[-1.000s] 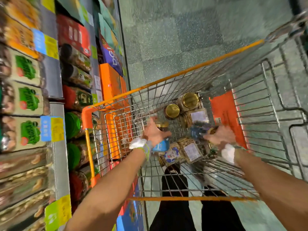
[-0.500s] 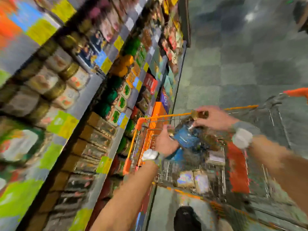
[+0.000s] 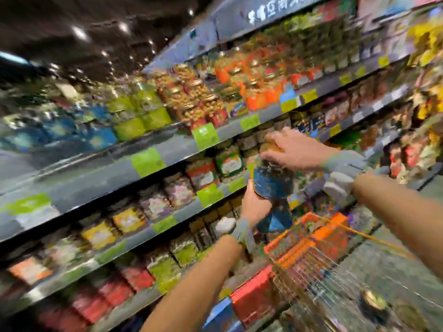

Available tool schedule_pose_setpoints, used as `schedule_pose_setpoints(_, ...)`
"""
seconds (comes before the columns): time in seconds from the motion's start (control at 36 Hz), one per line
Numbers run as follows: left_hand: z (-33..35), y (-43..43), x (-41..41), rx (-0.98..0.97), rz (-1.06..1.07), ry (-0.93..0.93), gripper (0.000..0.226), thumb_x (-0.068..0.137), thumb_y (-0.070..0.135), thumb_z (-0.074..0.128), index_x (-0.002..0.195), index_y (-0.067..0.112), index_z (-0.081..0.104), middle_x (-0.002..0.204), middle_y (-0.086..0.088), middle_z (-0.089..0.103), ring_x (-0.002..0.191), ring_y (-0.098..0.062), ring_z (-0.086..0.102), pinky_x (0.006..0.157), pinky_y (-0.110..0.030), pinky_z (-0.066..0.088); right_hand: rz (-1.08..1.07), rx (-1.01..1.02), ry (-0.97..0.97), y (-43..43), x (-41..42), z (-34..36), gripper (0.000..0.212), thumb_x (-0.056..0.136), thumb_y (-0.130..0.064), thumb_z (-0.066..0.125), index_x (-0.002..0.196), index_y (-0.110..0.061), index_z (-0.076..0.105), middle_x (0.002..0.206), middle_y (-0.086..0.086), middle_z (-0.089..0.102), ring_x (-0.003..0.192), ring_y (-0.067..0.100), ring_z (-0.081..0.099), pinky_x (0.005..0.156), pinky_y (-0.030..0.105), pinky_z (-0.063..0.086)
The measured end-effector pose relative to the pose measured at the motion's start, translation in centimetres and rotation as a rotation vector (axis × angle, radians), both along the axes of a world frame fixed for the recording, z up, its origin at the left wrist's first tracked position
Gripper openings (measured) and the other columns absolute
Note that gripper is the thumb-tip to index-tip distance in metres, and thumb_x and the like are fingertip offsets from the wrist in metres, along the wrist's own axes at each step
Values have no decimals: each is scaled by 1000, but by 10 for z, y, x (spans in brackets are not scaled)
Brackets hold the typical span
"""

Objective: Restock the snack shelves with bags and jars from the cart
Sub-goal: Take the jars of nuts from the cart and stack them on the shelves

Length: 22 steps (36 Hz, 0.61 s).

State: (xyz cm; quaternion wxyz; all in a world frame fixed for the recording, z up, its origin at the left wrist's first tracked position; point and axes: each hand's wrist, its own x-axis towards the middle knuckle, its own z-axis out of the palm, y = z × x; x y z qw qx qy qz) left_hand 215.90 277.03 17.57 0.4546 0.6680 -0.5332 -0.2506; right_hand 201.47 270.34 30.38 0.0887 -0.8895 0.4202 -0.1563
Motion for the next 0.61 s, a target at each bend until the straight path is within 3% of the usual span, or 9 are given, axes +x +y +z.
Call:
schedule_pose_setpoints(0.06,20,18,20,-59,9,-9,75,78,46,67,141,12,45,137,-5,57,125,-21,56,99,-23,41,107,-29,62,16,24,28,69,95,-66,36,153,-29,26,145,13,33,141,33,27,113,50,32)
schedule_pose_setpoints(0.11,36,40,47,-139,57,65,76,74,50,72,138,16,50,138,-1,59,125,-16,58,106,-31,46,203,-71,102,40,48,57,73,93,-67,40,153,-27,29,144,13,35,138,35,33,111,49,34)
schedule_pose_setpoints(0.19,55,73,83,-221,99,100,68,74,36,78,133,17,50,136,-3,58,118,-9,61,107,-37,48,259,-147,82,76,80,88,79,84,-79,45,142,-24,46,129,11,48,121,34,51,98,43,44)
schedule_pose_setpoints(0.28,74,107,120,-266,100,143,63,86,12,74,140,1,44,131,-4,57,107,9,62,103,-31,52,282,-312,36,116,115,107,102,63,-102,24,122,-26,59,112,8,57,106,33,59,87,44,51)
schedule_pose_setpoints(0.33,91,134,136,-257,126,148,57,88,12,73,137,10,45,131,1,54,105,11,61,106,-34,50,295,-351,31,141,141,117,99,66,-100,23,128,-30,57,119,8,54,114,33,57,92,46,49)
schedule_pose_setpoints(0.44,115,193,171,-217,223,168,44,94,1,65,132,18,51,116,9,58,97,10,60,105,-23,46,412,-227,-3,184,193,135,81,87,-78,40,150,-29,34,143,12,36,138,33,32,111,51,33)
schedule_pose_setpoints(0.47,115,202,184,-232,226,162,39,94,4,67,130,16,54,118,10,61,100,8,62,103,-24,49,458,-215,-16,192,204,139,76,91,-72,45,152,-29,30,146,12,33,139,33,29,113,51,31)
schedule_pose_setpoints(0.53,121,225,204,-237,278,109,58,84,26,80,136,17,56,124,6,64,114,-9,63,101,-32,51,527,-222,-34,212,226,147,71,93,-61,49,152,-28,30,147,13,34,137,32,31,112,49,31)
schedule_pose_setpoints(0.61,129,258,230,-218,351,56,81,60,56,79,132,22,62,129,1,67,120,-19,61,96,-28,49,596,-278,-82,243,255,157,57,97,-55,51,142,-21,46,138,9,51,122,27,47,99,41,42)
